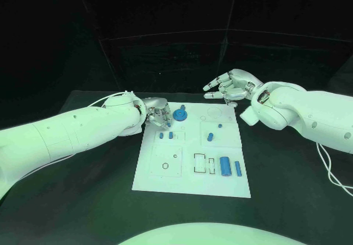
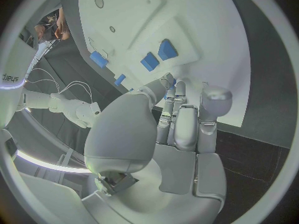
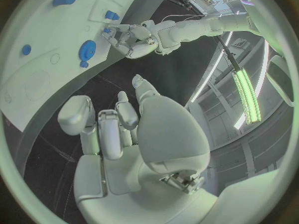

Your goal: Assemble the parts on the task board

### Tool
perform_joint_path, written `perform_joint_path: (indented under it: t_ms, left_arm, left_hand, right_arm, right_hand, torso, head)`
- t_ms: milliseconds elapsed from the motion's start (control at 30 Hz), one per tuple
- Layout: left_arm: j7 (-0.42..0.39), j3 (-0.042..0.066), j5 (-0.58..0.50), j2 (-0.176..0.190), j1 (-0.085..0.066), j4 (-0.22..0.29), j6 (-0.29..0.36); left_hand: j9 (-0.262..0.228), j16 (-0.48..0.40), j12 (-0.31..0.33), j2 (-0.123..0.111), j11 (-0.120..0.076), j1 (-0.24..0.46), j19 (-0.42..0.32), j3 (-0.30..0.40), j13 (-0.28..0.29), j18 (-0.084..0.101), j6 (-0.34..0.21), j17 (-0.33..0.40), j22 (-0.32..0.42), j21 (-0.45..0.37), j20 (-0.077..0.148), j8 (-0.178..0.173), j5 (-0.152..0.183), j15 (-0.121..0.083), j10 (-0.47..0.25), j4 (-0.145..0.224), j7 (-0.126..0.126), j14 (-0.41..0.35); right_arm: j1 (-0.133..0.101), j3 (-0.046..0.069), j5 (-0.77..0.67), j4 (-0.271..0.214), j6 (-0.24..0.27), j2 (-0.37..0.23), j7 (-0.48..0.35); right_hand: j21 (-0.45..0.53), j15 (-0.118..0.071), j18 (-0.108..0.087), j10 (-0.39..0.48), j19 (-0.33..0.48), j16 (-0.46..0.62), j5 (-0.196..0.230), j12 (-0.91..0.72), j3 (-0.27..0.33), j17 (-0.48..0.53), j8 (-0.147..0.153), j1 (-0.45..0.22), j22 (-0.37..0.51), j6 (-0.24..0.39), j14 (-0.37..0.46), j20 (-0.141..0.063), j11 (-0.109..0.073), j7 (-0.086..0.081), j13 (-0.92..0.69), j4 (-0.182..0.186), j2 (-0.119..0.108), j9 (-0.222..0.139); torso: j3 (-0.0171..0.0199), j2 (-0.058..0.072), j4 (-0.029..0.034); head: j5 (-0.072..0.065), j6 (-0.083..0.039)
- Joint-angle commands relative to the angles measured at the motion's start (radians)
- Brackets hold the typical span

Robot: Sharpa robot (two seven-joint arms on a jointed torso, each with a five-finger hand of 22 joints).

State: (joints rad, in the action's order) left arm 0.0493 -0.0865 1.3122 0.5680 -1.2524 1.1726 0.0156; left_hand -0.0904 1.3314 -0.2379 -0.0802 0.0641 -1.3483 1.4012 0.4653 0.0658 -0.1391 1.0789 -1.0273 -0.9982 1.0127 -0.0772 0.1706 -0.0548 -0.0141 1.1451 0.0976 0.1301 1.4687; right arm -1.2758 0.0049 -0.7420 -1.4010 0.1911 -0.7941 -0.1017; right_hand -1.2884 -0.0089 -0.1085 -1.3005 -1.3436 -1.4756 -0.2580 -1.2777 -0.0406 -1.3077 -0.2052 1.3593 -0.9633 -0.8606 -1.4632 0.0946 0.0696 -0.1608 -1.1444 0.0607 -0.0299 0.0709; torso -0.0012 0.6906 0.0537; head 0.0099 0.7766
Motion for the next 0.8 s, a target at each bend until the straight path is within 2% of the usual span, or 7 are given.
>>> perform_joint_path:
  t_ms: [33,167,367,500,633,800]
  left_arm:
    - [0.008,-0.001,-0.001,-0.001,0.001,-0.002,-0.021]
    - [0.006,-0.002,-0.001,-0.002,0.001,-0.004,-0.017]
    - [0.005,-0.002,-0.001,0.002,0.001,-0.003,-0.002]
    - [0.005,-0.002,-0.002,0.009,0.001,-0.001,0.009]
    - [0.008,-0.001,-0.002,0.020,0.001,0.003,0.019]
    - [0.008,-0.001,-0.002,0.039,0.001,0.009,0.035]
  left_hand:
    - [0.002,0.004,0.008,-0.003,0.002,0.012,0.002,0.008,0.001,0.012,-0.003,0.002,-0.001,-0.001,-0.002,-0.008,0.004,-0.006,0.005,0.002,0.003,0.011]
    - [0.015,0.005,0.018,-0.012,0.005,0.020,0.001,0.012,0.001,0.012,-0.046,0.005,-0.002,-0.002,-0.003,-0.039,0.004,-0.003,0.003,0.004,0.007,0.011]
    - [0.029,0.005,0.047,-0.035,0.009,0.038,0.000,0.014,0.000,0.012,-0.159,0.013,-0.006,-0.002,-0.006,-0.107,0.004,0.000,-0.022,0.005,0.012,0.009]
    - [0.028,0.002,0.066,-0.044,0.017,0.043,-0.004,0.012,-0.002,0.011,-0.190,0.022,0.001,-0.012,-0.010,-0.110,0.004,0.005,-0.046,0.005,0.012,0.007]
    - [0.028,0.000,0.082,-0.048,0.025,0.045,-0.007,0.008,-0.002,0.009,-0.224,0.030,0.009,-0.022,-0.015,-0.110,0.004,0.011,-0.072,0.006,0.003,0.005]
    - [0.026,0.001,0.089,-0.049,0.028,0.045,-0.008,0.006,-0.002,0.008,-0.230,0.031,0.013,-0.027,-0.017,-0.108,0.004,0.014,-0.083,0.007,0.002,0.004]
  right_arm:
    - [-0.002,0.001,0.000,-0.002,-0.006,0.000,-0.007]
    - [-0.002,0.001,0.000,-0.002,-0.006,0.000,-0.007]
    - [-0.002,0.001,-0.001,0.000,-0.003,-0.002,-0.006]
    - [-0.002,0.001,-0.004,0.003,-0.001,-0.005,-0.004]
    - [-0.002,0.001,-0.018,0.006,-0.001,-0.009,-0.001]
    - [-0.002,0.001,-0.061,0.014,0.010,-0.018,0.003]
  right_hand:
    - [0.005,-0.002,-0.002,0.005,0.006,0.005,-0.002,0.004,0.003,-0.041,-0.006,-0.001,0.000,0.008,-0.061,-0.003,-0.001,0.002,-0.001,-0.002,0.007,-0.001]
    - [0.005,-0.002,-0.002,0.005,0.006,0.005,-0.002,0.004,0.003,-0.041,-0.006,-0.001,0.000,0.008,-0.061,-0.003,-0.001,0.002,-0.001,-0.002,0.007,-0.001]
    - [0.006,-0.002,-0.002,0.007,0.007,0.006,-0.004,0.006,0.005,-0.039,-0.008,-0.001,0.004,0.008,-0.061,-0.003,-0.001,0.002,0.004,-0.003,0.009,-0.001]
    - [0.012,-0.002,-0.004,0.028,0.011,0.011,-0.004,0.029,0.006,-0.030,-0.009,0.000,0.014,0.009,-0.059,-0.003,-0.001,0.002,0.035,-0.004,0.008,-0.002]
    - [0.036,-0.004,-0.011,0.110,0.028,0.027,-0.005,0.129,0.007,-0.004,-0.015,0.006,0.055,0.016,-0.052,-0.004,-0.002,0.003,0.162,-0.008,0.011,-0.002]
    - [0.045,-0.009,-0.012,0.247,0.028,0.069,-0.006,0.335,-0.004,0.059,-0.030,0.025,0.065,0.008,-0.034,-0.008,-0.008,0.007,0.402,-0.020,0.014,-0.002]
  torso:
    - [0.0000,0.000,0.0005]
    - [-0.0002,0.000,0.0007]
    - [0.0001,-0.001,0.0010]
    - [-0.0004,-0.001,0.0012]
    - [-0.0009,-0.001,0.0022]
    - [-0.0026,-0.001,0.0021]
  head:
    - [0.001,0.000]
    - [0.000,0.000]
    - [-0.002,-0.001]
    - [-0.003,-0.002]
    - [-0.005,-0.003]
    - [-0.007,-0.010]
